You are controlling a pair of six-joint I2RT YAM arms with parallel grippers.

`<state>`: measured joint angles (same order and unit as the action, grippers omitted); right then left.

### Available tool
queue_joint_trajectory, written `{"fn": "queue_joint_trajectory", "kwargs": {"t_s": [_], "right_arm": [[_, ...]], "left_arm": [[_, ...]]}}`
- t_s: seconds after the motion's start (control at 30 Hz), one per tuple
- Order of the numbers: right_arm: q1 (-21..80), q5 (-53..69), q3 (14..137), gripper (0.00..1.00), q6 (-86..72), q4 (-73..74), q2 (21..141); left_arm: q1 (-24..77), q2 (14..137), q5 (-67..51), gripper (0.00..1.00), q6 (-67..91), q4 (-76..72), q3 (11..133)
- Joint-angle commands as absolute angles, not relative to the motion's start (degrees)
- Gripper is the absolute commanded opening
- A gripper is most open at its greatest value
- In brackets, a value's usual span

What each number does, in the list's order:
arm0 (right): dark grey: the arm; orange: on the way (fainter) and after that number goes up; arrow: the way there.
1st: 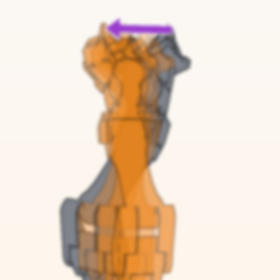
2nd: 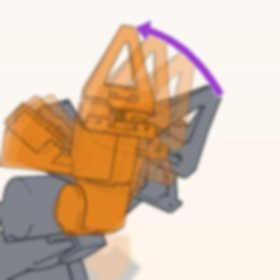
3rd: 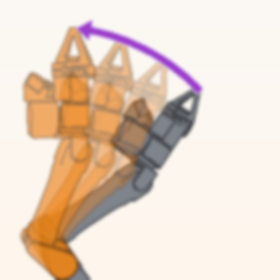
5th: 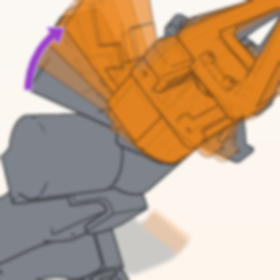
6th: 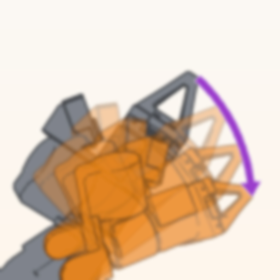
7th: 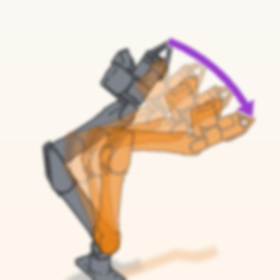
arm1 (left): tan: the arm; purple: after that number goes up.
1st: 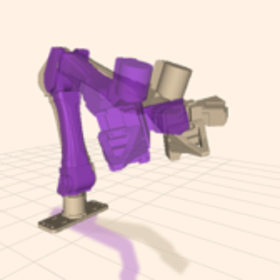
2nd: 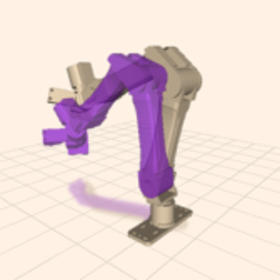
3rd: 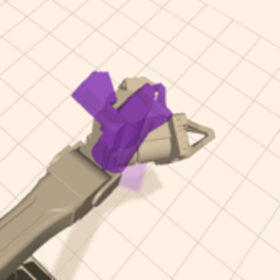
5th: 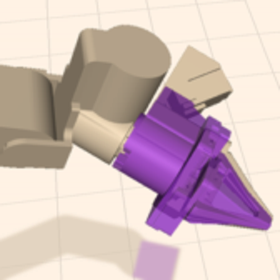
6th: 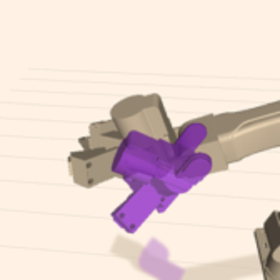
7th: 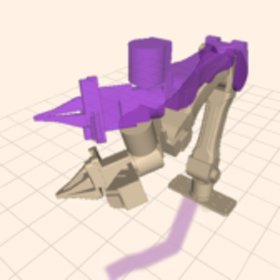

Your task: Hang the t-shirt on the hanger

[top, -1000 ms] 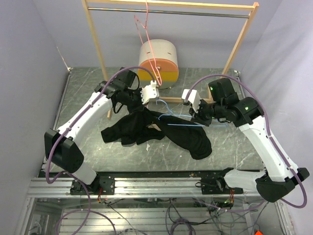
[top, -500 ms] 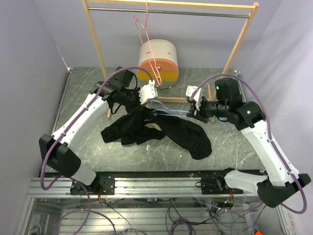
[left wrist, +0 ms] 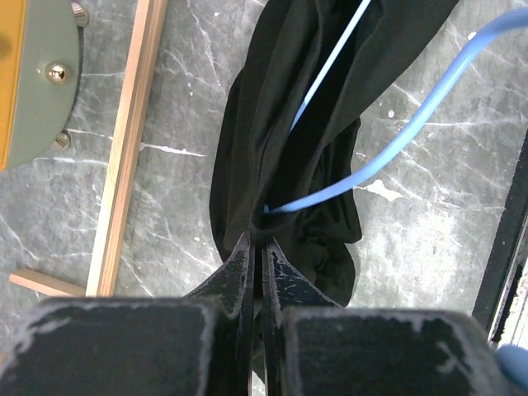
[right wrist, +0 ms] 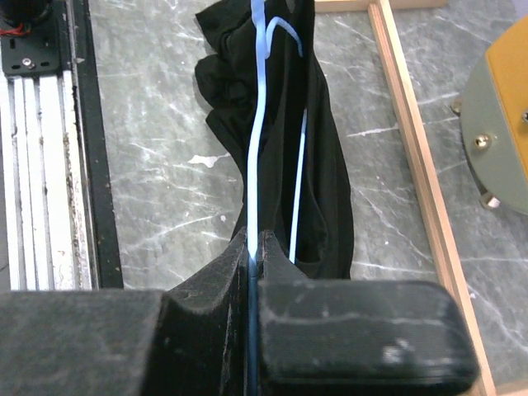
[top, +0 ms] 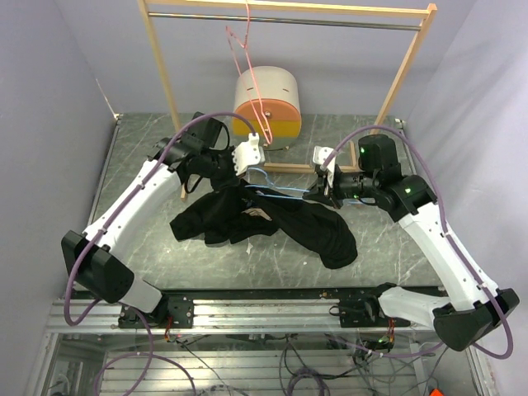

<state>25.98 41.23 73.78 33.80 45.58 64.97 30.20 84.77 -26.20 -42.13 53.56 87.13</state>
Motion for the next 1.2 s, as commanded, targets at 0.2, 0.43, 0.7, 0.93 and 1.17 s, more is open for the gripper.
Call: {"fn": "queue_joint_trajectory", "kwargs": {"t_s": [0.2,0.43,0.7,0.93,1.17], "right_arm": [[25.66,49.53,68.68,0.0,29.47,32.48,65.97],[24.26,53.46,64.15,0.0,27.2,26.72,66.39],[22.75,57.01,61.05,0.0,24.27,21.43,66.79],[21.8,60.29,60.14,0.0,22.24,18.64,66.82],[21.71,62.45,60.46,0.0,20.73,17.07,67.28]], "left_arm": [[30.71,81.47,-31.24,0.07,-38.39,50.79,87.14],[30.69,77.82,-35.45,0.07,-37.55,48.47,83.77],[30.69,74.27,-40.42,0.07,-38.06,46.88,78.73],[30.73,73.2,-38.53,0.08,-36.89,42.71,74.67],[30.75,73.79,-37.79,0.08,-34.63,37.54,72.52]]}}
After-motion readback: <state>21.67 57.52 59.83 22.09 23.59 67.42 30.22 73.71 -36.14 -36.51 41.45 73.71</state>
